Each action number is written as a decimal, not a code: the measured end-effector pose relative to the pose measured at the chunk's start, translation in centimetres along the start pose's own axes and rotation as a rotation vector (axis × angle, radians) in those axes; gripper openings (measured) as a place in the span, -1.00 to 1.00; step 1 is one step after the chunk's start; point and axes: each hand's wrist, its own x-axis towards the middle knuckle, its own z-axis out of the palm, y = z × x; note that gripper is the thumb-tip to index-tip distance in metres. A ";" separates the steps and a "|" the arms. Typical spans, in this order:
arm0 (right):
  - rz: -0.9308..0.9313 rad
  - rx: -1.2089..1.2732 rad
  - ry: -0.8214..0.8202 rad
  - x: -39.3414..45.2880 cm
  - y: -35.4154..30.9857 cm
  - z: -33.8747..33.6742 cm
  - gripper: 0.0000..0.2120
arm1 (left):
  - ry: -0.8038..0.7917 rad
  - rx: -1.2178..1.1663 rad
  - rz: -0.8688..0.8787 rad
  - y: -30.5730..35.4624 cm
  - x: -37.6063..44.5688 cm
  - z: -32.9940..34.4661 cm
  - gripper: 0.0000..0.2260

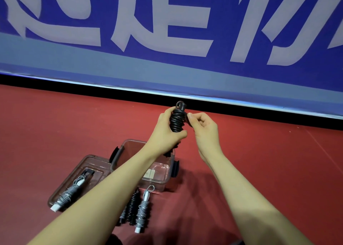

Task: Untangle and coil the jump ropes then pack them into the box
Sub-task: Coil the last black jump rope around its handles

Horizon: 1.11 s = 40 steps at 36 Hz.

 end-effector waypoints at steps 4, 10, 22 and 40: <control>0.075 0.083 -0.019 0.0 -0.1 0.0 -0.88 | -0.002 0.039 -0.004 -0.8 0.4 -0.4 -0.30; 0.144 0.125 -0.035 -0.1 -0.1 0.3 -0.84 | -0.005 0.051 -0.032 -0.3 0.3 -0.4 -0.28; 0.020 0.047 0.121 0.1 -0.6 0.3 -0.91 | 0.007 0.412 0.213 -1.3 -0.3 0.6 -0.41; -0.059 -0.145 -0.117 -0.3 -1.0 0.4 -0.74 | 0.198 0.557 0.127 -1.1 0.0 -1.0 -0.49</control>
